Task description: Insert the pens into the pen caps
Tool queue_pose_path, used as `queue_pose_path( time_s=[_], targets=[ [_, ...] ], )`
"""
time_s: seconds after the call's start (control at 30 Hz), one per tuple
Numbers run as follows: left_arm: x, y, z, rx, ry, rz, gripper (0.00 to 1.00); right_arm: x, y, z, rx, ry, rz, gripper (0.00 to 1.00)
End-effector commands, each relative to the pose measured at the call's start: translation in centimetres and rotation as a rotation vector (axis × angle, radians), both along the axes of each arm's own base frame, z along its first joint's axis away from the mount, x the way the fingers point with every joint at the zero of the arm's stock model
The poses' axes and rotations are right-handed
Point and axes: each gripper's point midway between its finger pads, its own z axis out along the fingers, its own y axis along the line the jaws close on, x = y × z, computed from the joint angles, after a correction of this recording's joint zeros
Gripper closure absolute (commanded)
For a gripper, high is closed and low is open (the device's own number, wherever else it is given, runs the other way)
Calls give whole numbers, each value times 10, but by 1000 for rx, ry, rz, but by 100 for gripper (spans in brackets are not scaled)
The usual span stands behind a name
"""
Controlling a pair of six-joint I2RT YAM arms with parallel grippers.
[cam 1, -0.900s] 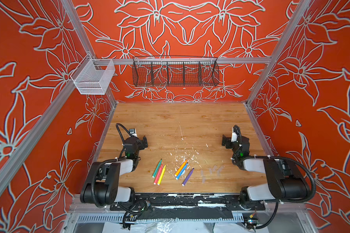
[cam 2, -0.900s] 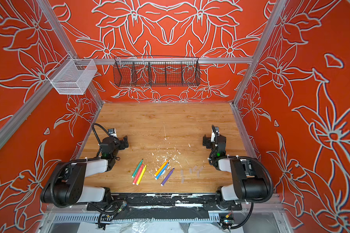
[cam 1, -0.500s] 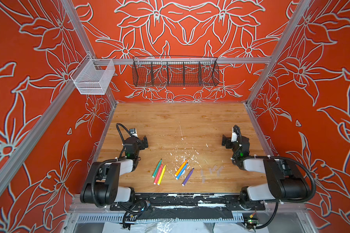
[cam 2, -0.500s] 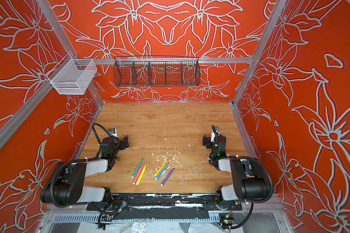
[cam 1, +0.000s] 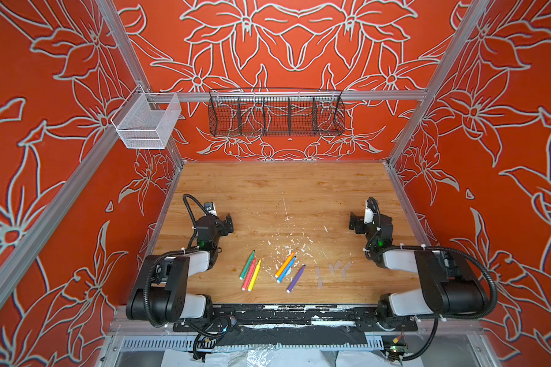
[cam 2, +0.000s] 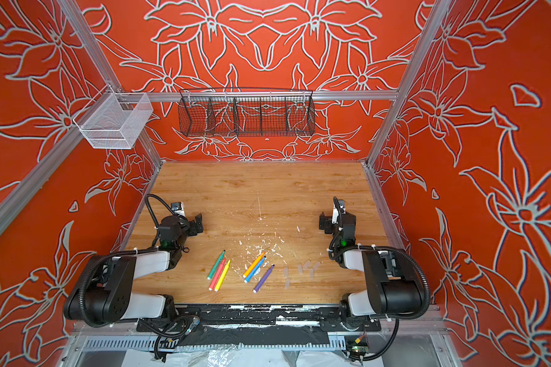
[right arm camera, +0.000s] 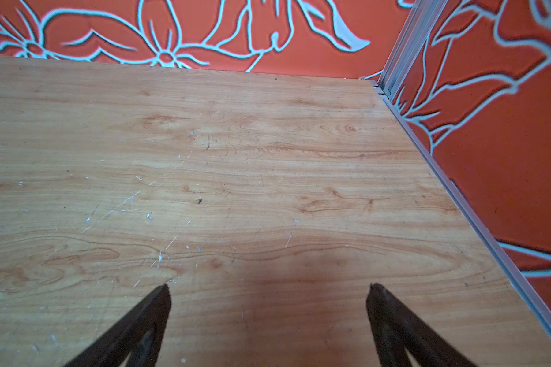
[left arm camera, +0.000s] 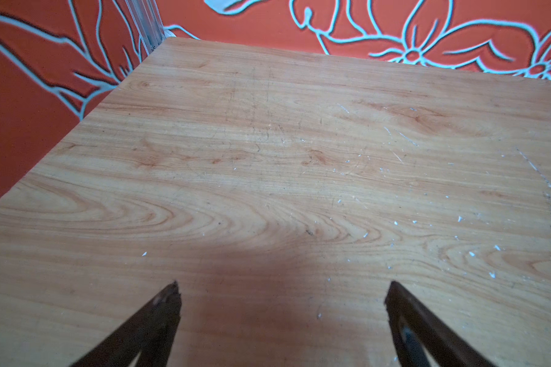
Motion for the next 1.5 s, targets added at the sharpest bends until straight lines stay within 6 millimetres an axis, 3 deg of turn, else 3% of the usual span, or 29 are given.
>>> queue_pose_path(
  time_s=[0.0, 0.07, 0.2, 0.33, 0.47, 0.53, 0.63, 0.77, 0.87, 0.97, 1.1, 1.17, 1.23, 1.37, 1.4, 1.47],
  targets=[
    [0, -3, 15, 5, -2, -25, 3, -5, -14, 19, -1, -30, -90, 2],
    [-3, -3, 23, 2, -8, -24, 3, -15, -25, 26, -5, -33, -152, 2],
    [-14, -5, 45, -20, -43, -27, 3, -23, -20, 47, 32, -70, -130, 2],
    [-36, -5, 101, -195, -120, 48, 3, -39, -13, 82, 154, -28, -136, 3],
    [-64, -42, 155, -345, -191, -134, 3, -67, -10, 123, 362, -77, -180, 2],
    [-79, -48, 157, -404, -168, -139, 3, -87, -9, 139, 445, -65, -202, 2],
    [-97, -32, 155, -495, -146, 5, 3, -117, 10, 174, 474, -39, -88, 2],
    [-109, -53, 169, -589, -138, -91, 3, -139, 52, 206, 632, -13, 126, 2],
    [-114, -36, 154, -712, -80, 101, 3, -146, 79, 210, 799, 74, 218, 3],
    [-116, -36, 149, -777, -4, 168, 3, -150, 98, 215, 883, 128, 308, 2],
    [-121, -42, 148, -885, 78, 221, 3, -150, 66, 191, 822, 171, 74, 2],
    [-112, -59, 163, -897, 52, 88, 3, -149, 59, 182, 794, 194, 29, 3],
    [-104, -84, 180, -830, 14, -154, 3, -149, 69, 167, 846, 252, 46, 3],
    [-97, -83, 145, -839, 27, -133, 3, -142, 90, 138, 940, 288, 140, 2],
    [-98, -82, 142, -828, 34, -134, 3, -141, 90, 134, 909, 272, 156, 2],
    [-103, -100, 152, -791, 49, -281, 3, -140, 77, 121, 787, 258, 97, 2]
  ],
)
